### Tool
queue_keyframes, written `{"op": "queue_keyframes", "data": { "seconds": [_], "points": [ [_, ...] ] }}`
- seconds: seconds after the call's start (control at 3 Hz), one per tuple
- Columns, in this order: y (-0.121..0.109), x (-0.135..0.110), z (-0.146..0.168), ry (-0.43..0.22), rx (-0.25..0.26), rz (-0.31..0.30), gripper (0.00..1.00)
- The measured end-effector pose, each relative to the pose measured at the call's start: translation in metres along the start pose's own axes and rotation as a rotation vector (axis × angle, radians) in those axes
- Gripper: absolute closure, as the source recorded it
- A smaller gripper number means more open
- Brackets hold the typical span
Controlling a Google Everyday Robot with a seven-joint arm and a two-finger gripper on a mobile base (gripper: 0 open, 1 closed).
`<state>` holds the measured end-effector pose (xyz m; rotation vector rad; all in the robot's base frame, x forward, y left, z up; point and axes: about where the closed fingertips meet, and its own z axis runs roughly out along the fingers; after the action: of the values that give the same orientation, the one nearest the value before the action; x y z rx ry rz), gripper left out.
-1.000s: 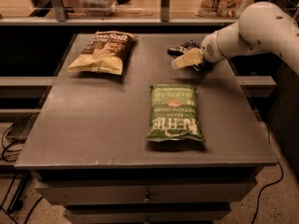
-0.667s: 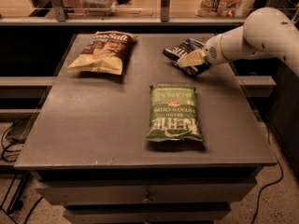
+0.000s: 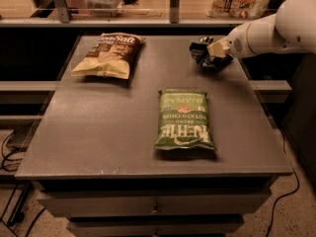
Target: Pick blue chip bag
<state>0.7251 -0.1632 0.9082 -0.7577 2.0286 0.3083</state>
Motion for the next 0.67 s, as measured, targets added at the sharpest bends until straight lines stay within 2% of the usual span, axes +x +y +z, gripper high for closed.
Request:
{"op": "queue_keyframes", "data": {
  "seconds": [0.33, 0.67],
  "points": [
    [-0.006, -0.036, -0.048, -0.05, 0.032, -0.096, 1.0],
    [-0.011, -0.078, -0.114, -0.123, 0.067, -0.205, 1.0]
  ]
}}
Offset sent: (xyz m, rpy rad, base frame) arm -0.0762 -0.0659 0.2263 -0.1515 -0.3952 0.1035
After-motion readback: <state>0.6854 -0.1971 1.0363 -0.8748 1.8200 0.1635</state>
